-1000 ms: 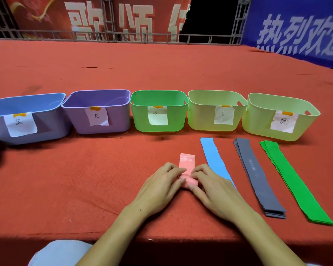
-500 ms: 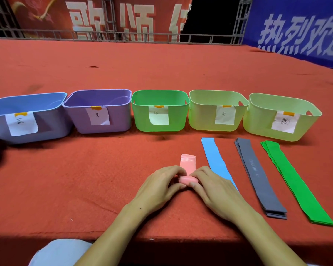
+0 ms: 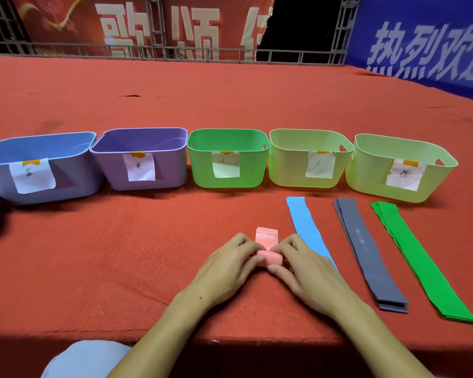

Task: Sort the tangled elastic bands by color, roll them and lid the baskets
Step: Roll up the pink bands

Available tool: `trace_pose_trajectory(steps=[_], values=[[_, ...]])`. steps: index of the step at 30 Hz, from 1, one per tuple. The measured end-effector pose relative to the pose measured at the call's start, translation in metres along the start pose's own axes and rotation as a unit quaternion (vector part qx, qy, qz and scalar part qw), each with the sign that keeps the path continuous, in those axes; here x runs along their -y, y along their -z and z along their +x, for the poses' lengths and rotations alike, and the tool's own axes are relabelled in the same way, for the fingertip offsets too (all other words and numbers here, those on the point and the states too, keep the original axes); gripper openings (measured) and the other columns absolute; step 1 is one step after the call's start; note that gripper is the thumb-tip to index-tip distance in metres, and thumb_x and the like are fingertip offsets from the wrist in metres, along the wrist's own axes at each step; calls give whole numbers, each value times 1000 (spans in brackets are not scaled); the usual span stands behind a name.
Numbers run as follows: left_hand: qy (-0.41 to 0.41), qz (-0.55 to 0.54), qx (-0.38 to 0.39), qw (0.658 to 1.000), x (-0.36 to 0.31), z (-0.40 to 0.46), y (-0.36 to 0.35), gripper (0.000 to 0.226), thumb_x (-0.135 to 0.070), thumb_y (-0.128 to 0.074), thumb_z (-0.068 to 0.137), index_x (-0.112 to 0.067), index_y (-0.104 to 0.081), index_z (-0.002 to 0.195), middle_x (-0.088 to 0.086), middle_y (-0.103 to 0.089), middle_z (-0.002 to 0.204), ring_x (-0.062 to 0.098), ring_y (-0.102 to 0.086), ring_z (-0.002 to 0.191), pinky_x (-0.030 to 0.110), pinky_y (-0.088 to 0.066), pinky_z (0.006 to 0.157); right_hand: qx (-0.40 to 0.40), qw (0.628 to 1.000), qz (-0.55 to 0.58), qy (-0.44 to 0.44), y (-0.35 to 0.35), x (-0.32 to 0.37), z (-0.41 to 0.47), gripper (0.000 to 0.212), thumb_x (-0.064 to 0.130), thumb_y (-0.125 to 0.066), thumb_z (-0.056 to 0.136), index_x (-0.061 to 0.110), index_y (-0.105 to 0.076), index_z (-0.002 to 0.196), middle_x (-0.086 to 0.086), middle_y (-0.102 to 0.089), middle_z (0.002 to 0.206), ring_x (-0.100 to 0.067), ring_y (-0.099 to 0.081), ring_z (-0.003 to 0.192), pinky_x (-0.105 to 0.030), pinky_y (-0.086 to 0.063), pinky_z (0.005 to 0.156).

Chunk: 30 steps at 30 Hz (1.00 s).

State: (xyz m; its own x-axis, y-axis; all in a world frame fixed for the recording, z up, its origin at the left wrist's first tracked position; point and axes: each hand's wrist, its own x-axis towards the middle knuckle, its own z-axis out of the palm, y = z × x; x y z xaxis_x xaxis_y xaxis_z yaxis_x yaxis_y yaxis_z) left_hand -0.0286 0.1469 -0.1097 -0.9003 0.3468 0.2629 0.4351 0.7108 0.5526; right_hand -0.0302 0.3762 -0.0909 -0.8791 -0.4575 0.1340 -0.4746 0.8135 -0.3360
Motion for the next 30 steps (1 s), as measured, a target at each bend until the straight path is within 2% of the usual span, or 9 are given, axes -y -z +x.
trace_pose_trajectory(steps=[4, 8, 11, 14, 17, 19, 21, 24, 30], values=[[-3, -11, -17, 1000, -2, -1, 1, 30, -45, -52, 108, -35, -57, 136, -16, -57, 111, 4, -57, 93, 38, -53, 89, 6, 1000, -14, -5, -1, -1, 0, 38, 63, -42, 103, 38, -54, 128, 18, -42, 119, -12, -60, 97, -43, -55, 82], [-10, -24, -11, 1000, -4, -3, 4, 37, -39, -65, 93, -38, -56, 129, -16, -54, 104, 9, -57, 86, 34, -52, 80, 12, 1000, -12, -13, -2, -1, 2, 43, 64, -37, 103, 43, -50, 139, 18, -43, 117, -12, -60, 101, -41, -54, 85], [-18, -19, -10, 1000, 1, -2, 3, 36, -42, -70, 96, -41, -56, 129, -19, -52, 102, 8, -55, 86, 34, -52, 79, 17, 1000, -16, -17, -2, -2, 2, 56, 68, -31, 101, 41, -43, 149, 16, -47, 124, -14, -60, 112, -41, -53, 89], [-20, -16, -12, 1000, 4, 0, 2, 32, -43, -68, 100, -41, -58, 130, -22, -49, 103, 3, -54, 88, 36, -53, 83, 1, 1000, 6, -19, -2, -2, 1, 53, 66, -38, 102, 39, -42, 147, 18, -52, 135, -11, -59, 118, -39, -52, 94], [-21, -18, -13, 1000, 4, 0, 2, 30, -42, -67, 101, -39, -59, 130, -20, -50, 109, 3, -54, 90, 38, -53, 86, -11, 1000, 24, -11, -3, -3, 0, 38, 65, -46, 102, 41, -45, 131, 22, -48, 126, -7, -60, 103, -40, -53, 88], [-16, -16, -10, 1000, 4, 0, 1, 30, -43, -67, 102, -37, -59, 130, -18, -49, 115, 6, -55, 92, 39, -54, 88, -8, 1000, 19, -8, -3, -3, 0, 39, 67, -50, 99, 42, -45, 128, 22, -41, 121, -5, -58, 94, -39, -53, 83], [-11, -11, -9, 1000, 4, 0, 1, 32, -46, -65, 103, -34, -60, 132, -17, -46, 118, 6, -54, 92, 38, -54, 88, -13, 1000, 15, -4, -4, -3, 0, 44, 67, -55, 96, 41, -44, 130, 21, -39, 123, -6, -58, 94, -39, -54, 82], [-5, -1, -10, 1000, 4, -1, 0, 35, -48, -62, 104, -31, -61, 134, -17, -45, 119, 5, -53, 92, 37, -53, 88, -36, 999, 28, 1, -7, -5, 1, 48, 63, -60, 94, 41, -40, 132, 21, -45, 129, -6, -61, 104, -41, -55, 85], [0, 10, -8, 1000, 5, -1, -1, 33, -50, -61, 104, -33, -62, 133, -14, -50, 113, 7, -55, 95, 35, -51, 89, -55, 998, 36, 15, -9, -7, 2, 35, 58, -62, 96, 43, -44, 123, 25, -47, 116, -2, -51, 84, -35, -52, 79]])
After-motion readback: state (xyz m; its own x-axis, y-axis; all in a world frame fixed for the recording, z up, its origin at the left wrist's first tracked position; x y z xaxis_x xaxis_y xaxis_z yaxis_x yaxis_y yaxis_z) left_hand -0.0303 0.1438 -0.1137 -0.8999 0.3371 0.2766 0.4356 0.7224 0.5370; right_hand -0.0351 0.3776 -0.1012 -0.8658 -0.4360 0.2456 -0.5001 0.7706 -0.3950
